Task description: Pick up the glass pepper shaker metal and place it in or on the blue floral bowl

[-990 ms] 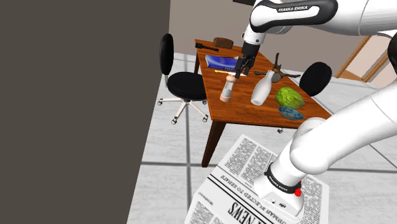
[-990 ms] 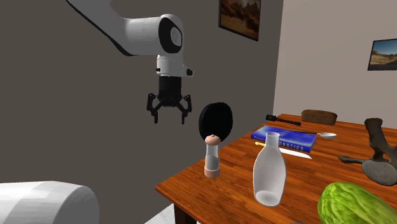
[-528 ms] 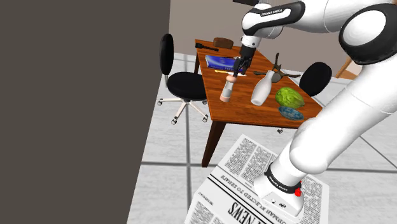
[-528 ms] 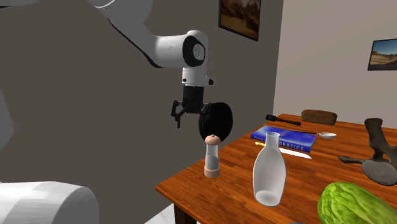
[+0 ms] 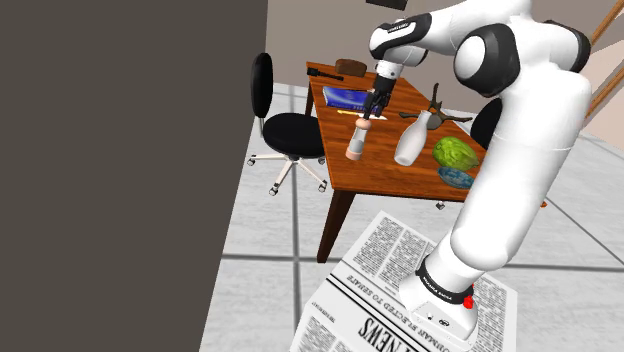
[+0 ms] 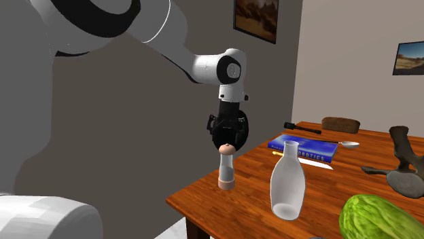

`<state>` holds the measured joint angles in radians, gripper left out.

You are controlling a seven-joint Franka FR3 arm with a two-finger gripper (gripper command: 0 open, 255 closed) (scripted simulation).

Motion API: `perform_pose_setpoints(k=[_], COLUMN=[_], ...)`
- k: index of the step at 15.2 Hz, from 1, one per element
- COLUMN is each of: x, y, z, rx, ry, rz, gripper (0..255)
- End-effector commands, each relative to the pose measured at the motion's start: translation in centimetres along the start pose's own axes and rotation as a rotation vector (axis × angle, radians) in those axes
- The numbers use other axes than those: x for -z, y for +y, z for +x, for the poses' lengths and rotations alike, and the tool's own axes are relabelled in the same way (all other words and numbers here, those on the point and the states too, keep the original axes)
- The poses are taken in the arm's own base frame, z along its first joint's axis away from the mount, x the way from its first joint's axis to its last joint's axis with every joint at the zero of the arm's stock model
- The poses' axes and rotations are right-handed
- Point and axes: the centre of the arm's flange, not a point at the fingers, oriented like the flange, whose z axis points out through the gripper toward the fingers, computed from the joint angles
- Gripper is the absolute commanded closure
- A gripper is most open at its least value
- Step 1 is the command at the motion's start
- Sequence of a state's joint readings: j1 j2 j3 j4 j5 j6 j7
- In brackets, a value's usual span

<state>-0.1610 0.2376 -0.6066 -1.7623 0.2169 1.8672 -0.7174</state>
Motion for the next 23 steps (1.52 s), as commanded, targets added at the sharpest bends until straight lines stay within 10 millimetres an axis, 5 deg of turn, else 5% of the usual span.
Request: perform_pose_setpoints(k=[1,9,17,18,23], x=[-0.6,-4.6,-4.6,-4.6,-4.6], y=[2.0,2.0,2.0,2.0,2.0], z=[1.3,1.3,1.3,1.3,1.3], rx=[-0.001,-0.001,-0.001,-0.001,-0.001], ry=[0.005,0.005,0.005,0.005,0.005], rz=[0.010,0.010,0.010,0.010,0.010], gripper=[0,0,0,255,255])
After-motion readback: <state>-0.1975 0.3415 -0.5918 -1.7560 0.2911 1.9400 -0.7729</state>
